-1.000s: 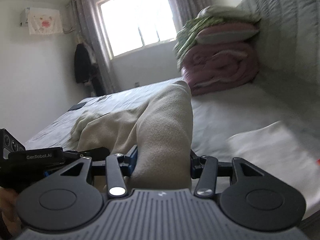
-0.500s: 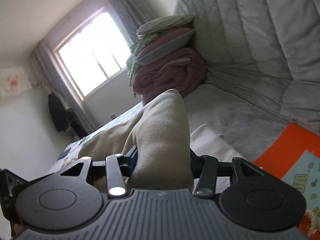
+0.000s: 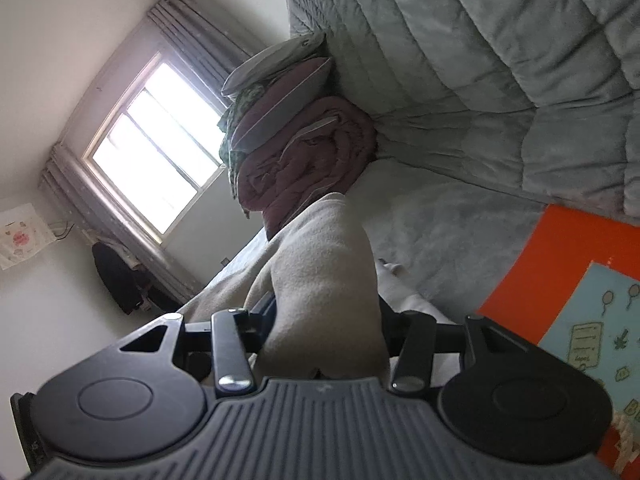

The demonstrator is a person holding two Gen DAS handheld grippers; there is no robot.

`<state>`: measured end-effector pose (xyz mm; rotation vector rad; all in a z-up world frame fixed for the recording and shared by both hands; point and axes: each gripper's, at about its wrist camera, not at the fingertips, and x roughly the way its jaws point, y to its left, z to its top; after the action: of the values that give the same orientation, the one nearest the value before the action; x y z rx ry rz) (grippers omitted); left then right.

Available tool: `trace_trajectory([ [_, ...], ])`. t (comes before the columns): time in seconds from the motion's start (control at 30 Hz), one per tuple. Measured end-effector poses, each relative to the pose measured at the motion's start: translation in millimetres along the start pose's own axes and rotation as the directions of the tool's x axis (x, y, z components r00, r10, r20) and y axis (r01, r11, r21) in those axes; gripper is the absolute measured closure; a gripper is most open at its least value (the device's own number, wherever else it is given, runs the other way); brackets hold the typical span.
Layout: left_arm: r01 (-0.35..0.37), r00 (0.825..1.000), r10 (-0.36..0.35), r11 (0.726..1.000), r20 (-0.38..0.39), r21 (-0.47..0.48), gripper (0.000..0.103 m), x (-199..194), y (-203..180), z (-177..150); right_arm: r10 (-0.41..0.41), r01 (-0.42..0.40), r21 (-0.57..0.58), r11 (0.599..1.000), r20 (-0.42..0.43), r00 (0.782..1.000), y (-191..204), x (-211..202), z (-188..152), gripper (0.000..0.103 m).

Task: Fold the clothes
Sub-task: 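Carry the cream bundle with both grippers toward the folded clothes stack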

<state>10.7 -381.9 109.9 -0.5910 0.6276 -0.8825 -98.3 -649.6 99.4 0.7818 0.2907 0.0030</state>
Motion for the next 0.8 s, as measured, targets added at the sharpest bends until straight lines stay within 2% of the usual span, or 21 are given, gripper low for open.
trace_trajectory([
  [0.3,-0.037,0.999,0.037,0.999,0.002,0.018,0.081,11.1,5.5,-12.9,-0.024,0.025,0.126,0.992,-0.010,1.000,-26.7,16.5,-3.4,0.051],
  [0.5,-0.043,0.999,0.043,0.998,0.011,0.037,0.081,13.3,4.0,-16.1,-0.066,0.064,0.133,0.989,0.013,0.998,-25.8,12.0,-2.0,0.047],
  [0.67,-0.023,1.000,0.023,1.000,0.019,0.013,0.081,11.2,2.0,-11.6,-0.041,0.034,0.131,0.991,0.057,0.998,-18.4,5.6,3.7,0.047],
  [0.8,-0.061,0.998,0.061,0.997,-0.004,0.040,0.081,18.6,3.9,-20.8,-0.087,0.077,0.172,0.982,0.053,0.995,-28.4,8.1,1.4,0.047],
])
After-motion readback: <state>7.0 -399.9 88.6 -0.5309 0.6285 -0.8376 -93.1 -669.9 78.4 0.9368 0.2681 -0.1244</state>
